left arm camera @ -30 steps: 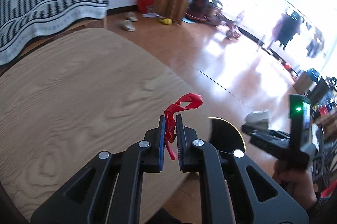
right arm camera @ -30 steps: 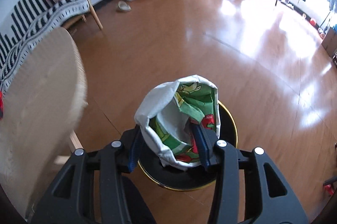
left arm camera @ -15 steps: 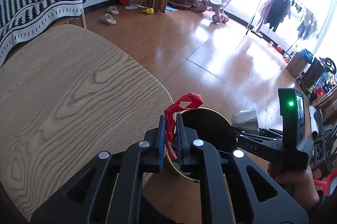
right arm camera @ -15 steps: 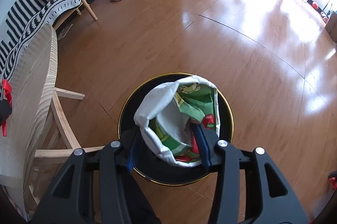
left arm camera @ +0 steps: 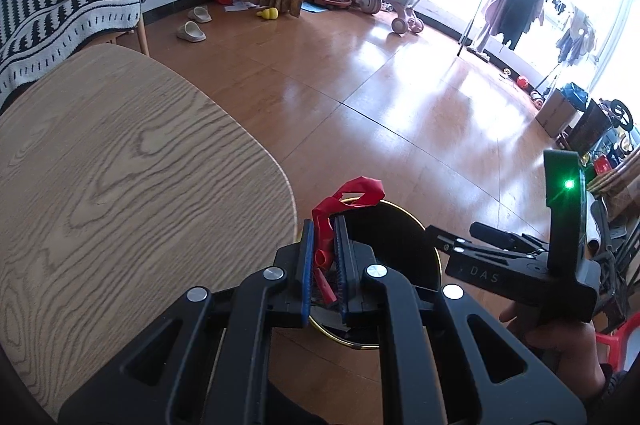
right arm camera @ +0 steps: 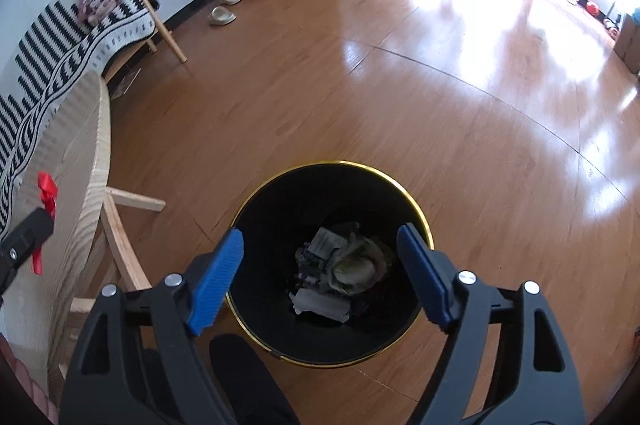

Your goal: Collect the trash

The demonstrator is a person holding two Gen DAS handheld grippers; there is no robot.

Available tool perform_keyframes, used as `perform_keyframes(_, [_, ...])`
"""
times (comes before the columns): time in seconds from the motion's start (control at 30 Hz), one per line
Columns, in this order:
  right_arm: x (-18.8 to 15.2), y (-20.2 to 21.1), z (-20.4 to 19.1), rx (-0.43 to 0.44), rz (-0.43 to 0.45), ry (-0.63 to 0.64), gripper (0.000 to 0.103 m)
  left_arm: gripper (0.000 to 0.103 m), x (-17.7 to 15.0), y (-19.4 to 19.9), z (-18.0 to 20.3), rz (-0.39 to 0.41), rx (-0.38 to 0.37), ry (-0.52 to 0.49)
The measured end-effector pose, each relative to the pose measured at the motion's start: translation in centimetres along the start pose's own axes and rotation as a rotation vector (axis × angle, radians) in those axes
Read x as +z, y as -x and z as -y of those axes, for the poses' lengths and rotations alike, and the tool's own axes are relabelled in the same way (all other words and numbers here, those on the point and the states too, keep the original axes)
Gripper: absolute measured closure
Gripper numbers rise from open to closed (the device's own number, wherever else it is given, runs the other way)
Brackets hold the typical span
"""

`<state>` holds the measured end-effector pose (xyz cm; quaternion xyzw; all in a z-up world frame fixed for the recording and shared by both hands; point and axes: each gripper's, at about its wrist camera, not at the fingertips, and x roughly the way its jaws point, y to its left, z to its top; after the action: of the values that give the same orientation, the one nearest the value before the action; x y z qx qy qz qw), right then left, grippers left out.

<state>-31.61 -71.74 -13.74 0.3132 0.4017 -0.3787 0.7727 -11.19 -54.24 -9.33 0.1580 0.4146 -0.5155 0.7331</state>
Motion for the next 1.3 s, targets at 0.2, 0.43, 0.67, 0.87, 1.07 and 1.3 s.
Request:
perform_keyframes(0.2, [0.0, 0.3, 1.6, -0.019, 0.02, -0.05, 0.026, 0.094, 0.0, -1.4, 0.9, -0.018, -0.043, -0.001])
perform_keyframes(0.43, [0.0, 0.8, 3.4, -0.041, 0.058, -0.102, 0.023, 0.083, 0.0, -2.4, 1.4, -0.024, -0.093, 0.007])
perform_keyframes(0.67, [0.2, 1.1, 3.5, -0.036, 0.066, -0.083, 0.02, 0.037, 0.0, -1.6, 0.9, 0.0, -0.069, 0.014])
perform_keyframes(0.87, [0.7, 2.8, -0.2, -0.047, 0.118, -0.013, 0.009, 0.01, 0.3, 1.7, -2.3, 0.052, 0.042, 0.069])
perform_keyframes(1.07, [0.9, 5.2, -7.4, -0.005, 0.18, 0.119, 0.007, 0.007, -0.2, 7.5, -7.9, 0.124, 0.177, 0.123])
perform_keyframes(1.3, [-0.6, 8.2, -18.7, 0.1, 0.225, 0.316, 0.007, 0.007, -4.2, 16.7, -19.0, 0.16, 0.387, 0.279])
